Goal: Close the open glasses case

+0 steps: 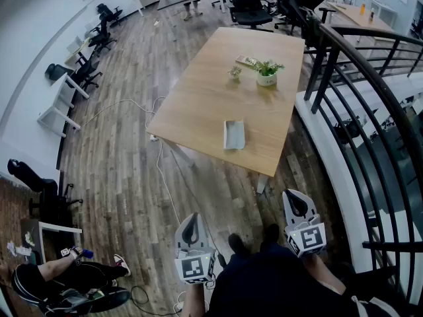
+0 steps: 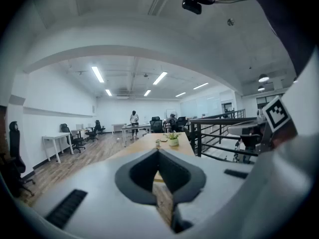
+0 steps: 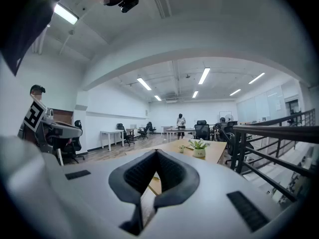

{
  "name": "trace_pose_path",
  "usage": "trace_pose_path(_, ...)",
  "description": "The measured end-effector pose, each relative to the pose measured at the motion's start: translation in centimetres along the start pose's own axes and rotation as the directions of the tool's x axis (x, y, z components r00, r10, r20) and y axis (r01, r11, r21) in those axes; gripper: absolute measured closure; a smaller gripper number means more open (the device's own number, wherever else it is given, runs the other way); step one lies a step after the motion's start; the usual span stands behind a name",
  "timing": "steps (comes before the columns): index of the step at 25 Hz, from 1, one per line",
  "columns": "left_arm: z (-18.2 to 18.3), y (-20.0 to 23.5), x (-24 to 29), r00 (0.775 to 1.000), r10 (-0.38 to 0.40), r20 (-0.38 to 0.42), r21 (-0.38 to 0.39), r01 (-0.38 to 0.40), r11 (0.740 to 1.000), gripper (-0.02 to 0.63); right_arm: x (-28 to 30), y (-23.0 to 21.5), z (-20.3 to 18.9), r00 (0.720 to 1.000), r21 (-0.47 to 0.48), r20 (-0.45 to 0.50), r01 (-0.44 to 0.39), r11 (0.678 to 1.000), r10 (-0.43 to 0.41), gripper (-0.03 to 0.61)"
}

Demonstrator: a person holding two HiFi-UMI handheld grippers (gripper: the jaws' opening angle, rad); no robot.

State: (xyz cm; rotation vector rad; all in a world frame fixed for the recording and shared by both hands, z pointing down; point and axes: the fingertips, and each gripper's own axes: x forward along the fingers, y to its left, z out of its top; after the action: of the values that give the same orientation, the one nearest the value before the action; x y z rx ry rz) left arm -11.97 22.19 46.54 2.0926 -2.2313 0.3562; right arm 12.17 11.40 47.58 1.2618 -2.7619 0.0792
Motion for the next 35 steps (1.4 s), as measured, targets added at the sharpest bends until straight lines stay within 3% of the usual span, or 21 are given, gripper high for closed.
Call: trace_pose_path(35,1.8,-0.2,2.0,0.999,-0.012,0.033,0.041,0.011,0.999,0.615,1.0,-0.3,1.4,1.0,-0.057,0.006,-0.028,0.998,0.028,0.566)
